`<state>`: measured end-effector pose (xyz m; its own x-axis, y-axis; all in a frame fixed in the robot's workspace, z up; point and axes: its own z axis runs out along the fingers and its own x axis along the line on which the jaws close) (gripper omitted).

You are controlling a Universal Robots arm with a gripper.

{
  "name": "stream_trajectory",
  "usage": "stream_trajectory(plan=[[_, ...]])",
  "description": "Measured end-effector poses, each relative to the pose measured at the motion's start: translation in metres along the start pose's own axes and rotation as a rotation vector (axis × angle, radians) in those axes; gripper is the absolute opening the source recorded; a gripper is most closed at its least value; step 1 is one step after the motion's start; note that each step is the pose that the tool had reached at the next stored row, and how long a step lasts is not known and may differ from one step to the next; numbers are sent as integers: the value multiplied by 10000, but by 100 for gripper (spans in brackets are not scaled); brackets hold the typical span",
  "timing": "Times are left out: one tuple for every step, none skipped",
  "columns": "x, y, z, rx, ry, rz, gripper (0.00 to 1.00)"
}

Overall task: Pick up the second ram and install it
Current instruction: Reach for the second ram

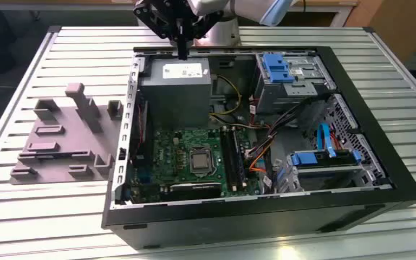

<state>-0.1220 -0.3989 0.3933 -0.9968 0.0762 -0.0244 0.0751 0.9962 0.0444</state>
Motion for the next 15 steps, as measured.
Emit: stream_trajectory(plan=[[0, 0, 0, 0, 0, 0, 11], [0, 0, 0, 0, 0, 0, 11], [0, 0, 0, 0, 0, 0, 11], [0, 0, 0, 0, 0, 0, 11], [0, 0, 0, 0, 0, 0, 11], [1, 0, 0, 0, 0, 0, 11], [3, 0, 0, 0, -1, 0, 11], [5, 0, 0, 0, -1, 1, 11], [9, -1, 0, 0, -1, 1, 11], [15, -1, 0, 0, -1, 1, 11], [22, -2, 0, -1, -1, 0, 11], [32, -2, -1, 0, 0, 0, 11], [41, -3, -1, 0, 0, 0, 11], [50, -4, -1, 0, 0, 0, 11], [61, -5, -2, 0, 0, 0, 11]])
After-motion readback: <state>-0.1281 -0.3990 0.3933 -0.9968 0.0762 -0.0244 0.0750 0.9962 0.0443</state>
